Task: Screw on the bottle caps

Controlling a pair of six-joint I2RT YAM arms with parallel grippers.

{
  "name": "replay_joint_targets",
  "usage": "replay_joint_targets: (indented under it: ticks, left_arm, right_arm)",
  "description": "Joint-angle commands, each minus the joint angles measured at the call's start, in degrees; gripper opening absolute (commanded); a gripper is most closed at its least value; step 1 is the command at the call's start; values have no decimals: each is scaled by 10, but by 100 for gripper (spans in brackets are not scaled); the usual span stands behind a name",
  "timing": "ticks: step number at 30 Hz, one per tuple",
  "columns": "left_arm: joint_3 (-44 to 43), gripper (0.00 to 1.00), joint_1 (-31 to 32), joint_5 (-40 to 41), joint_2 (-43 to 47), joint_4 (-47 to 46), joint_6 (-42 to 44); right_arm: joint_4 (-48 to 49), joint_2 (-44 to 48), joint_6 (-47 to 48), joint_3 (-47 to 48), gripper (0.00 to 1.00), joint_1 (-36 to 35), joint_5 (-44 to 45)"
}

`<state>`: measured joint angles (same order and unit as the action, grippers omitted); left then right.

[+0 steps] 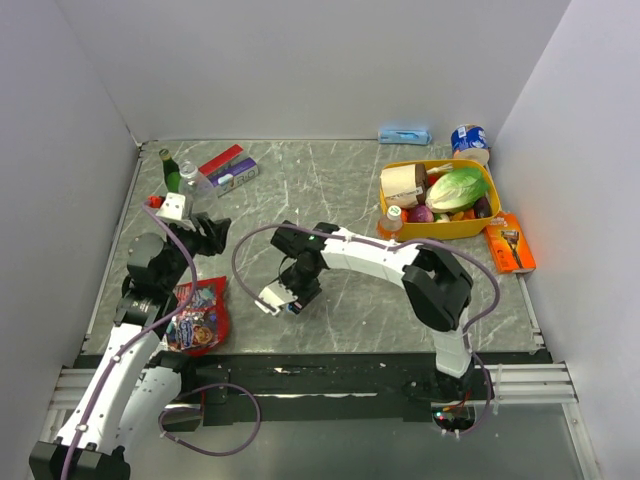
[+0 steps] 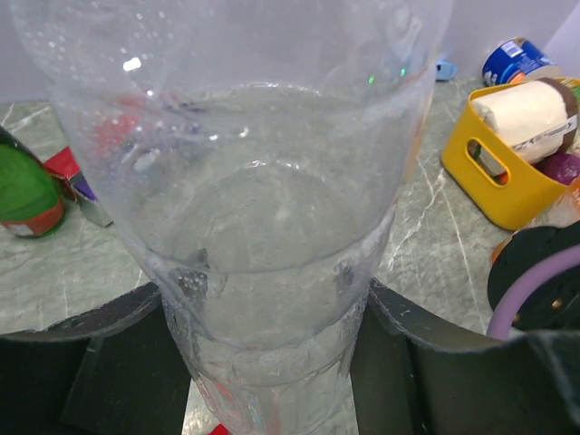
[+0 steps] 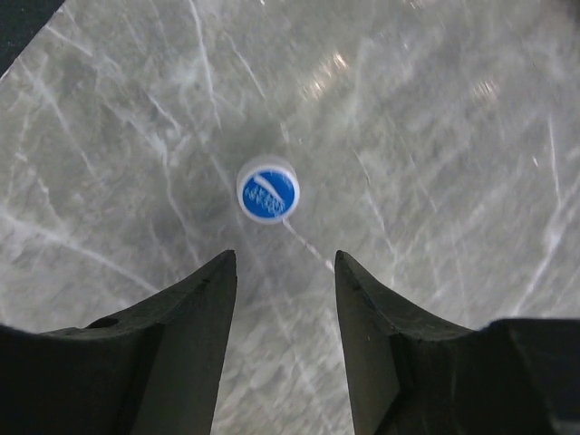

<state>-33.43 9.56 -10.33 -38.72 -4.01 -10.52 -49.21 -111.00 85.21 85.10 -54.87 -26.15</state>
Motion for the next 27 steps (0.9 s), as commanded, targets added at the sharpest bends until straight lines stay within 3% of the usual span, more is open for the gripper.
replay_joint_targets:
  ticks: [1,10,27]
  left_arm:
    - [-17,1,-5,8,4,7,4]
    - [-8,1,-8,-2,-3,2,-5]
    - [-3,1,-8,-18,-19,-13,-11]
  right_arm:
    - [3,-21,38,16,55,-14,-21]
    - [2,-53,51,18,57,-26,-17]
    - [7,-64,19,28,40,-27,-17]
